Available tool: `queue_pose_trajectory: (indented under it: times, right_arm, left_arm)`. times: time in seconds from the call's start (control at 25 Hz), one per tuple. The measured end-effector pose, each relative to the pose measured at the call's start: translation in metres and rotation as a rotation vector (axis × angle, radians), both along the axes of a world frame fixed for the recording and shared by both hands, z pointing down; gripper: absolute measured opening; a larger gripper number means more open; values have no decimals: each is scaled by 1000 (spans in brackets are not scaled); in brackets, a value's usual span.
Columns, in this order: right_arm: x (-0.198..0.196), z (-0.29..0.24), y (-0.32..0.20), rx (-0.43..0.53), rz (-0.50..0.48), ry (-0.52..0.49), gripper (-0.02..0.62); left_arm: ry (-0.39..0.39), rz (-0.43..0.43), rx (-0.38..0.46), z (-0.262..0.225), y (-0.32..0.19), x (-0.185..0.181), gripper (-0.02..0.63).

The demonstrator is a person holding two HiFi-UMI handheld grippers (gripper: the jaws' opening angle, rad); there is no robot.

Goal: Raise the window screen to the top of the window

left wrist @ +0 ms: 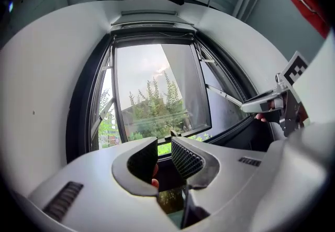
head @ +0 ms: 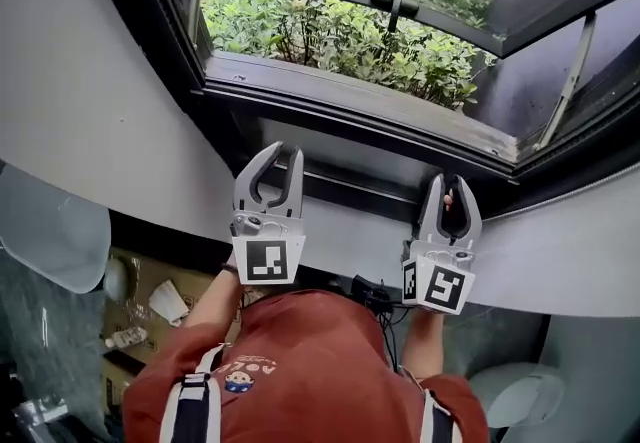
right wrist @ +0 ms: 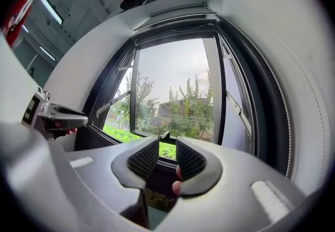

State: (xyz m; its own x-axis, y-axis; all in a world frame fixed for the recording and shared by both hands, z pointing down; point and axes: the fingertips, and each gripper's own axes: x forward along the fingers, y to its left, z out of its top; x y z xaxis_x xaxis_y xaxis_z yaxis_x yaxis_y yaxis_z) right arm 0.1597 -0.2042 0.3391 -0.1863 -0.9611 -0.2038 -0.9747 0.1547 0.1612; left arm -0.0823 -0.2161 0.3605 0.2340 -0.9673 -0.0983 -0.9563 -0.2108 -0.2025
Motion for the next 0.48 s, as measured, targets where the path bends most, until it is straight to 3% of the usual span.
queue_pose_trajectory:
  times: [0.12,0.28,0.48]
  right_arm:
    - [-5,5,1,-9,-21,-18,107]
    - [-9,18,9,-41,-50,-34,107]
    - [-8,32,13,-77,-50,-31,106]
  left_arm:
    - [6,10,-31,12,0,1,83]
    - [-8,25,12,14,5,1,83]
    - [-1,25,-2,24,8,-3,83]
